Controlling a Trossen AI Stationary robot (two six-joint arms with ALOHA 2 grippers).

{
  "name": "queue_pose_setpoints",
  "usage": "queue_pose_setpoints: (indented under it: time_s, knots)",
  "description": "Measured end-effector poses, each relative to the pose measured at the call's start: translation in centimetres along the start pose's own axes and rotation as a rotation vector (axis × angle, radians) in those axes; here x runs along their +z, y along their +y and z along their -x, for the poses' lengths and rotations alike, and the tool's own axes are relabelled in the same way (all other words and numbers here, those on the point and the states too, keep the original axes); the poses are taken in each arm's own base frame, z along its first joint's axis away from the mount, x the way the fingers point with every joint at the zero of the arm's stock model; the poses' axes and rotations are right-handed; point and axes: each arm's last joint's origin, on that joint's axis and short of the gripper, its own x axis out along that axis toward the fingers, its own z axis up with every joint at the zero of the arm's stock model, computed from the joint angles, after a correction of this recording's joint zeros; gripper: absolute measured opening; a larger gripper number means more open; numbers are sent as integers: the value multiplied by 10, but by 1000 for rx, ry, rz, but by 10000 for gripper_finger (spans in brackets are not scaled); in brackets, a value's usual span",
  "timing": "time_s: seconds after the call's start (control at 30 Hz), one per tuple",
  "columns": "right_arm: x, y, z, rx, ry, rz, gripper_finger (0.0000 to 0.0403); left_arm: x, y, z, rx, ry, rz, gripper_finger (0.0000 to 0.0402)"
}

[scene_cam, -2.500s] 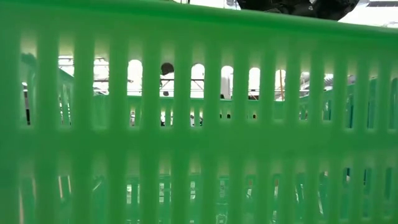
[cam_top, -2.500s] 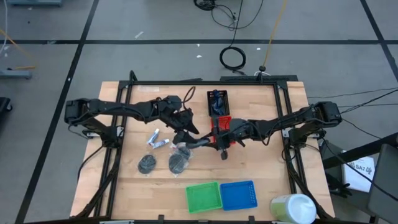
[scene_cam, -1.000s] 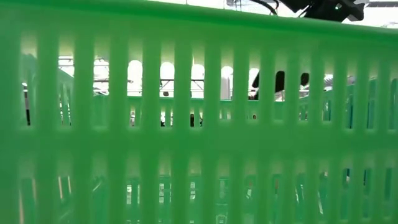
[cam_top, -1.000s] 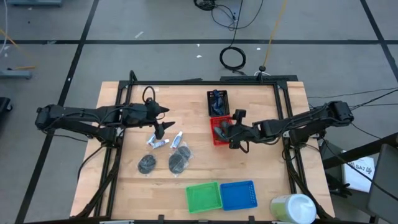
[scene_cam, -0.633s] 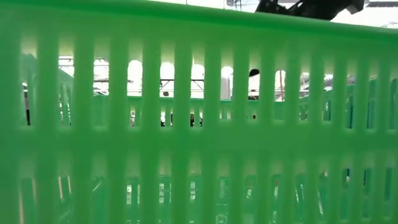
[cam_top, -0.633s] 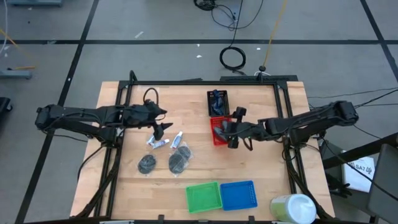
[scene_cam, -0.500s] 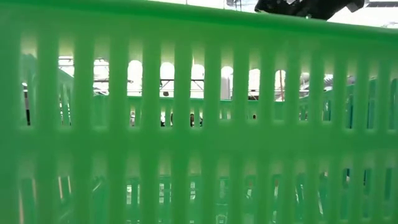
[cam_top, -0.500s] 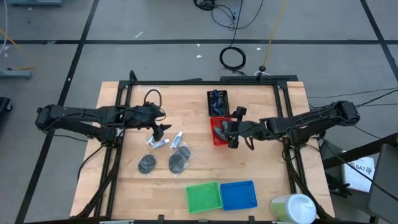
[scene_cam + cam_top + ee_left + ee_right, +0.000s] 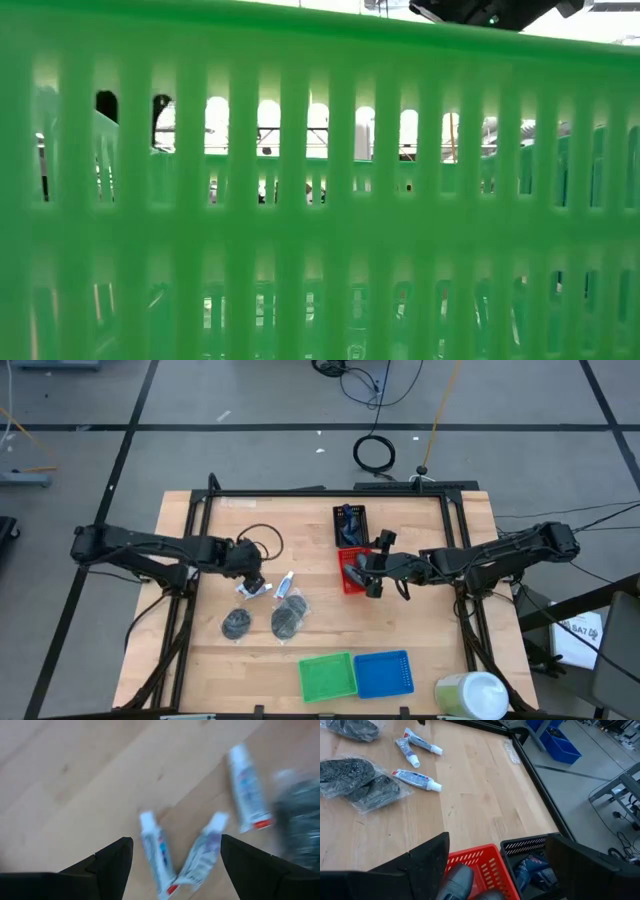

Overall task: Pick & Place Travel size toiletries
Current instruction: Put the left white toothpaste into the green bin

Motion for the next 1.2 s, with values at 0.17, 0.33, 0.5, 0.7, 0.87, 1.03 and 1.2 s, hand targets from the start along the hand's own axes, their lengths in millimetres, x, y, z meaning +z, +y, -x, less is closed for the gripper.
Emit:
queue_pose_setpoints:
  time_s: [0.17, 0.33, 0.5, 0.7, 0.87, 1.03, 1.2]
  knots:
    - [0, -1, 0, -2, 1, 14, 318, -7, -4, -24, 162, 131, 47, 268]
    - [0, -1, 0, -2, 1, 20, 318, -12, -7, -39, 232, 192, 97, 244]
    - [0, 0, 0, 11, 0, 23, 318, -21, -5, -49, 244, 208, 138, 221]
    - [0, 0, -1, 23, -1, 23, 318, -30, -2, -60, 218, 226, 188, 201]
    - [0, 0, -1, 23, -1, 23, 318, -33, -1, -67, 194, 210, 191, 191]
    - [0, -1, 1, 22, -5, 43, 318, -37, 1, -71, 178, 212, 191, 173]
    - [9, -11, 16, 159, -88, -27, 318, -38, -2, -75, 134, 173, 119, 121]
